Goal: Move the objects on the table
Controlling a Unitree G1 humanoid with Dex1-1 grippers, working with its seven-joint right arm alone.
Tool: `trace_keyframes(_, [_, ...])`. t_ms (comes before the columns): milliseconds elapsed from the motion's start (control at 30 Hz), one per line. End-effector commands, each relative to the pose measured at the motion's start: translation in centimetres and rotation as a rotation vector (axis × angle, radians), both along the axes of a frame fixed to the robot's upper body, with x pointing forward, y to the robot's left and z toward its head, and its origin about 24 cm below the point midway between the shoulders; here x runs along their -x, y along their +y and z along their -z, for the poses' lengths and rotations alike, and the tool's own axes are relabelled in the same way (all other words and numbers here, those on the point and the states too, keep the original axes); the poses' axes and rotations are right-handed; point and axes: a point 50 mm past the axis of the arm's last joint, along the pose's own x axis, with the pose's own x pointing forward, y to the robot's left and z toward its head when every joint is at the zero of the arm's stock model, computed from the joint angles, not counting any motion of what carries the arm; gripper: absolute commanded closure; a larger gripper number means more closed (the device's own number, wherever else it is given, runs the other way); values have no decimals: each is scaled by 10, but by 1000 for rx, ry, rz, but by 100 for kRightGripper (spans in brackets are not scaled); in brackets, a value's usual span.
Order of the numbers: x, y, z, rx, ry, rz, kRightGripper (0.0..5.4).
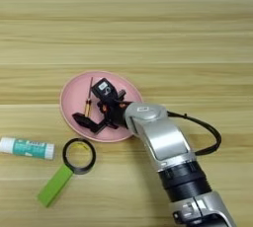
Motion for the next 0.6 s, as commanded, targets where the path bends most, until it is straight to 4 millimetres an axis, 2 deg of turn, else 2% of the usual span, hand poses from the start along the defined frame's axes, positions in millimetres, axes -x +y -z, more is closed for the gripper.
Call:
trace_keyframes(33, [-11,-3,-14,29,-65,17,6])
trace_keyframes(167, [-11,-3,-13,32,-60,18,6])
trace_keyframes(600, [-12,-4,-11,39,-46,23,144])
